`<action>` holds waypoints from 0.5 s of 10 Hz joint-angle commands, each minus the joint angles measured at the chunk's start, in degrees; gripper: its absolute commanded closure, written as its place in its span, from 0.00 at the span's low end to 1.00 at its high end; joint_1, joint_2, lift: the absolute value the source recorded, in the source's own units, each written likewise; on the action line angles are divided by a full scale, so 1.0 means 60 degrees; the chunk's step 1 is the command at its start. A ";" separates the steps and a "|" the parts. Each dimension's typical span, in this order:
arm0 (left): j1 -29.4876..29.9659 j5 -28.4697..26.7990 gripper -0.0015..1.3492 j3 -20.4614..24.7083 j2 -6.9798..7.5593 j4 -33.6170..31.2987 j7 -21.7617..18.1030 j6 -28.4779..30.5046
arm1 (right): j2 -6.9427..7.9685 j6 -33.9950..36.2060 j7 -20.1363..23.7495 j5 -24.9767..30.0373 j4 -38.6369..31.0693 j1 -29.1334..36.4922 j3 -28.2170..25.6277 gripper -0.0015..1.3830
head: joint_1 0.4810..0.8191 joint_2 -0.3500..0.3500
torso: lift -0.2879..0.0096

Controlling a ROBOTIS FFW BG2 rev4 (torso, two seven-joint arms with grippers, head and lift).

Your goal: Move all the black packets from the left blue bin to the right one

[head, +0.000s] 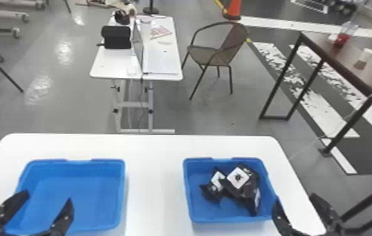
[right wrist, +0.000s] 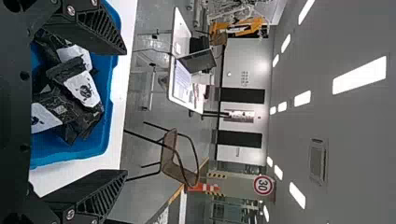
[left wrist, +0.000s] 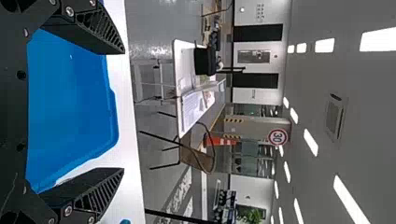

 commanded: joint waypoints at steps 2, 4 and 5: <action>-0.0015 0.0020 0.11 -0.0015 -0.0039 -0.0012 -0.0016 0.0089 | 0.0023 0.0061 0.0015 -0.0009 0.0009 0.0002 0.0003 0.09 | 0.63 0.22 | 0.97; -0.0015 0.0020 0.11 -0.0030 -0.0039 -0.0012 -0.0045 0.0147 | 0.0023 0.0090 0.0044 -0.0023 0.0038 0.0016 0.0032 0.09 | 0.63 0.22 | 0.97; -0.0015 0.0020 0.11 -0.0030 -0.0039 -0.0012 -0.0060 0.0191 | 0.0023 0.0090 0.0044 -0.0038 0.0038 0.0016 0.0047 0.09 | 0.63 0.22 | 0.97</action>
